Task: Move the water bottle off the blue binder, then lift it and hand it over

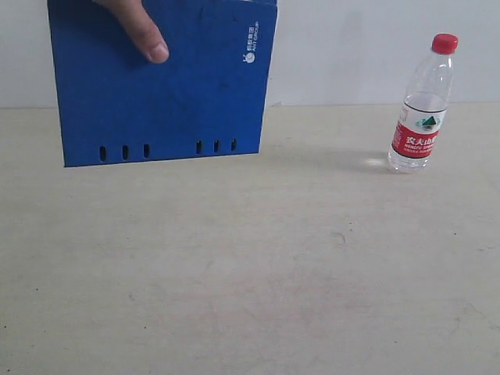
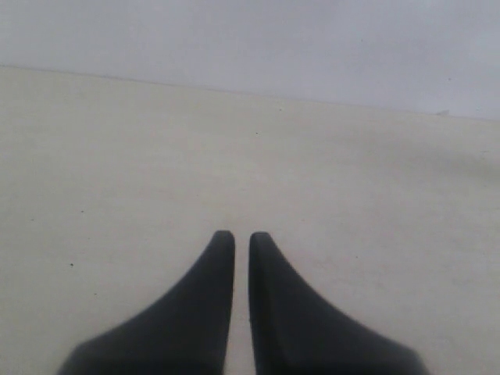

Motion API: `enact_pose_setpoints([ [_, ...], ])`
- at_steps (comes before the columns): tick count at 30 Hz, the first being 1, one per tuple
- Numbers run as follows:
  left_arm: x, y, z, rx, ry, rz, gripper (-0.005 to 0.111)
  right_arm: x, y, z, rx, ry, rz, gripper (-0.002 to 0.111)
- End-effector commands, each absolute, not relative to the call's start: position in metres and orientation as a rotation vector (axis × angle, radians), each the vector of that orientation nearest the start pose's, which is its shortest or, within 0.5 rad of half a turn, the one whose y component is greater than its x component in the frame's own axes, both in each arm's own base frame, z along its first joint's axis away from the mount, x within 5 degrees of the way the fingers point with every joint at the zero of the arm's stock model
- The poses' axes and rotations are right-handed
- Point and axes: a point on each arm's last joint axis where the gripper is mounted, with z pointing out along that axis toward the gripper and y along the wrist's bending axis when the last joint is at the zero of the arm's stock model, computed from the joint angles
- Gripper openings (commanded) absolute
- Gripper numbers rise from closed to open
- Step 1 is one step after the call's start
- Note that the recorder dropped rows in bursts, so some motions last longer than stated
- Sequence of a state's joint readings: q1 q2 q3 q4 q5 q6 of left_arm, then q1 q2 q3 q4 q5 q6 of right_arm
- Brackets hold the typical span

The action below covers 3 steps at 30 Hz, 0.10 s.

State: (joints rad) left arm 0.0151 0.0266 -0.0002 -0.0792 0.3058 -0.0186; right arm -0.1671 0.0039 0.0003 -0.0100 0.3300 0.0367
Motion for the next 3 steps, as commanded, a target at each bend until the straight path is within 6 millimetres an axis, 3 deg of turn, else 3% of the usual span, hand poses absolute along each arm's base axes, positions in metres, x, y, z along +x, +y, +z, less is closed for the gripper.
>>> enact_pose_setpoints([
  [1, 0.0562, -0.0013, 0.1853, -0.102, 1.8, -0.092, 0.007, 0.0532, -0.009, 0.1839, 0.179, 1.8, -0.095, 0.0],
  [3, 0.0562, -0.0013, 0.1853, -0.102, 1.8, -0.092, 0.007, 0.0532, -0.009, 0.1839, 0.179, 1.8, -0.095, 0.0],
])
